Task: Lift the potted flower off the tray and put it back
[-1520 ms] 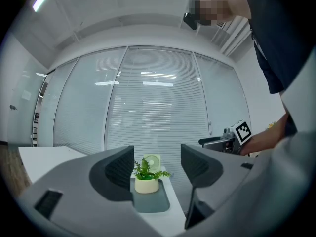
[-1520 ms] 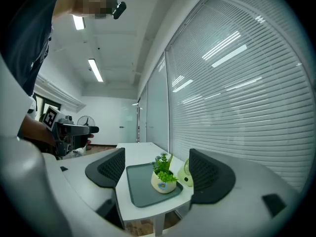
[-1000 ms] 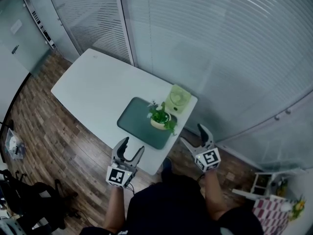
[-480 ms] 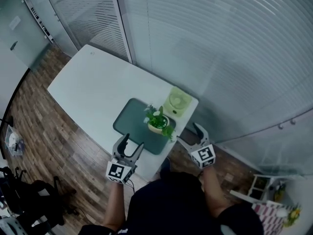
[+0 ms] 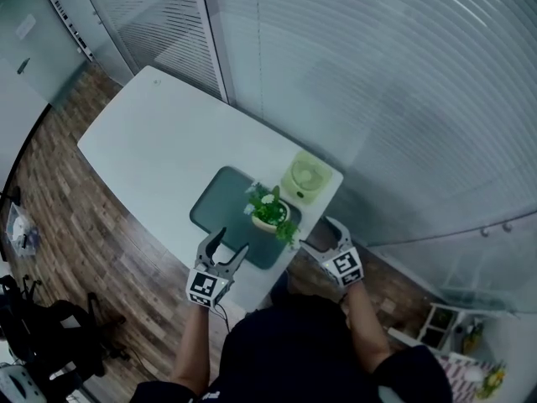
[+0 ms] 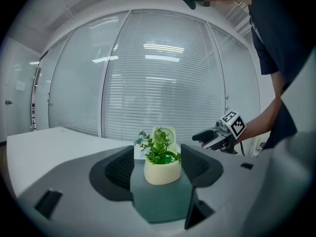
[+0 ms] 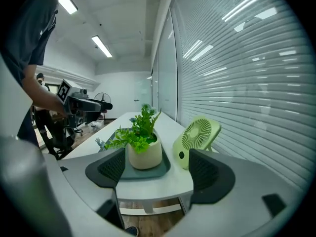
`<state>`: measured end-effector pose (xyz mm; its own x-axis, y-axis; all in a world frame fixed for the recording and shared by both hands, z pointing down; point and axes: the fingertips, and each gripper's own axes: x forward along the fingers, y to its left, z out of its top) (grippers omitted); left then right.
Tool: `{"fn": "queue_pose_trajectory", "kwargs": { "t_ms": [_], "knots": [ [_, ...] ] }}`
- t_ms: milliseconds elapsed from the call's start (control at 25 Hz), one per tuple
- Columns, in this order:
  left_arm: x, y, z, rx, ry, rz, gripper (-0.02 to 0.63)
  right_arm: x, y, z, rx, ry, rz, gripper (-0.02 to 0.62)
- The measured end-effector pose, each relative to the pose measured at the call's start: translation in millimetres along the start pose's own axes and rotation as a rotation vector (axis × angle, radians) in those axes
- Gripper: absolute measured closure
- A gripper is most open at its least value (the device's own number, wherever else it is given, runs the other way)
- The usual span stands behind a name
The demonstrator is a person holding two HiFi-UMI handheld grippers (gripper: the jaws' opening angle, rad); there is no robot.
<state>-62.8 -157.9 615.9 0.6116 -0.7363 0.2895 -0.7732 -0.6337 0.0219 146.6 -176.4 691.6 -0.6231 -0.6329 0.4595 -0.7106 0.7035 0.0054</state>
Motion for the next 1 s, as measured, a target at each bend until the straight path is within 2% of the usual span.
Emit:
{"fn": "queue_pose_trajectory", "kwargs": {
  "t_ms": [120,480,600,1000],
  "knots": [
    [5,3,-21,0.032,0.055,-0.008,0.330,7,5,-8,-0.020,0.035,0.037,0.224],
    [25,6,-58,0.019,0.133,-0.041,0.330,28,10,-23,-0.041,0.074,0.120,0.224],
    [32,7,-63,0.015,0.148,-0.054,0.330,35,14,-25,-0.079,0.110,0.160,0.224],
    [51,12,-78,0.060,0.200,-0.105,0.328,61,25,-25,-0.088,0.117,0.230,0.224]
  ]
}}
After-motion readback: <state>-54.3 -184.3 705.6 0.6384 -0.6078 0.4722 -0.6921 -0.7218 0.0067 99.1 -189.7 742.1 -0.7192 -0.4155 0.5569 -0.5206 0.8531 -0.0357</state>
